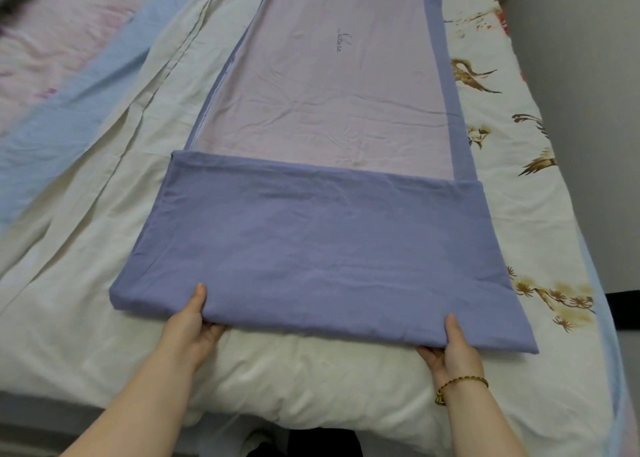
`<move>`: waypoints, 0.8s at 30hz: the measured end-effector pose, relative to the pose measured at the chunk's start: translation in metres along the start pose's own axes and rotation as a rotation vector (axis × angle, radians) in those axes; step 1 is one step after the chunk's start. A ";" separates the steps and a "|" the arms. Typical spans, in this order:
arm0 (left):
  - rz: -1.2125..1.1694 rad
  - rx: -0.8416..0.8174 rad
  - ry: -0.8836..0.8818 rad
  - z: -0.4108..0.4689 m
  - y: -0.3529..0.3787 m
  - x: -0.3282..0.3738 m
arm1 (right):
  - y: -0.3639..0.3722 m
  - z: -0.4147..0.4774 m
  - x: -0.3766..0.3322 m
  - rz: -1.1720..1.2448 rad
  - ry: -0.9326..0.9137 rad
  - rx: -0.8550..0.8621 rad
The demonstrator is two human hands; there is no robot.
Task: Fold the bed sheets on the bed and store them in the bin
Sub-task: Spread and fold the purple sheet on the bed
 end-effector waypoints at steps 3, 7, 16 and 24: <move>-0.026 -0.028 0.049 -0.009 0.000 0.007 | -0.001 -0.010 -0.008 -0.022 -0.072 -0.018; -0.044 -0.070 0.118 -0.025 0.005 0.028 | 0.005 -0.028 -0.030 0.016 -0.157 -0.077; -0.065 -0.159 0.182 -0.074 0.012 0.063 | 0.014 -0.076 -0.065 0.028 -0.224 -0.148; -0.028 -0.158 0.177 -0.110 -0.026 0.059 | -0.021 -0.119 -0.051 0.045 -0.219 -0.084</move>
Point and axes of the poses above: each hand's wrist, its own z-axis towards the middle knuckle, its own y-axis out of the palm, x = y × z, the point moved 4 cm from there along z, towards the middle knuckle, and after that the axes turned 1 degree about -x, right-handed, at the moved point
